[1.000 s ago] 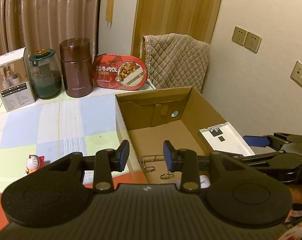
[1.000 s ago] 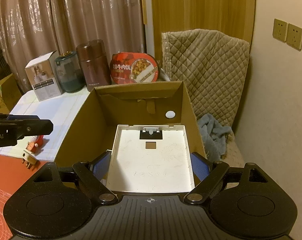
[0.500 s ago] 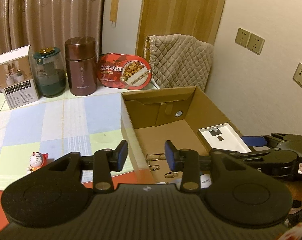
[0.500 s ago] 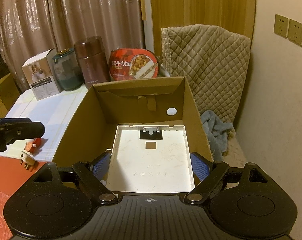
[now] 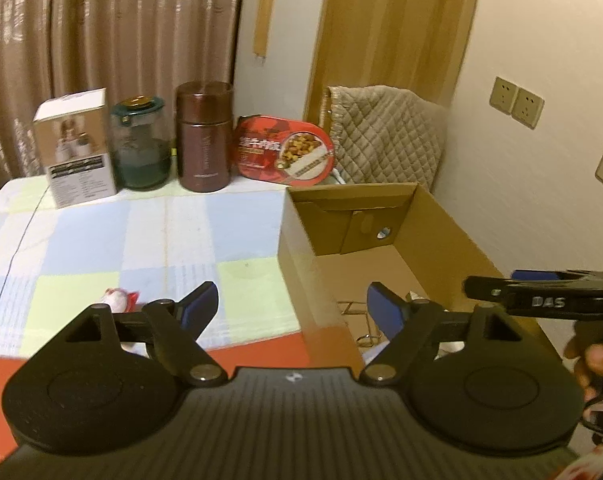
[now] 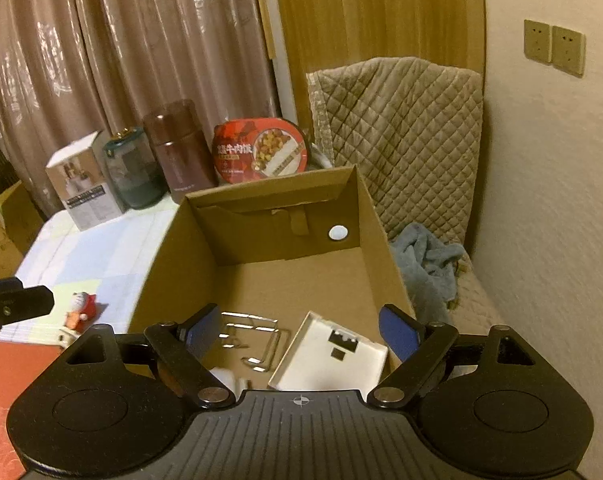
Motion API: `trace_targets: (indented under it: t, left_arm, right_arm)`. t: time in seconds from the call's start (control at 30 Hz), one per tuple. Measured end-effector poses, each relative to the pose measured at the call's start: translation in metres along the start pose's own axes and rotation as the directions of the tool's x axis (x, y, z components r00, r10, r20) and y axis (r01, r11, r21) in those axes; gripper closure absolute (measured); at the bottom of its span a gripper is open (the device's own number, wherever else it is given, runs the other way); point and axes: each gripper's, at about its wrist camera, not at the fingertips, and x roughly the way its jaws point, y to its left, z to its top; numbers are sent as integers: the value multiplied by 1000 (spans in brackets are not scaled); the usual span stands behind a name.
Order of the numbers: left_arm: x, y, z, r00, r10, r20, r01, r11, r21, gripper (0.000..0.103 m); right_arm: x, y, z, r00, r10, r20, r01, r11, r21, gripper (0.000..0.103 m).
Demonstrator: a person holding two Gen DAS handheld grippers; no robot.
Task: Organize rigid objects
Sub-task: 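Open the right tool to drop the white tray into the box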
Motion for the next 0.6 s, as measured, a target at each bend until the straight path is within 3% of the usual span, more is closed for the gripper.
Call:
trace_targets:
  t: [0.3,0.6]
  left_arm:
    - [-61,24,-28,999,35,24,-34,998,-55,19]
    - [-121,43,-54,997,57,47,-54,996,-67,16]
  right_arm:
    - [-70,27,-15,998,30,57,-33,998,58,20]
    - [-125,81,-38,996,50,76,-51,999,10,19]
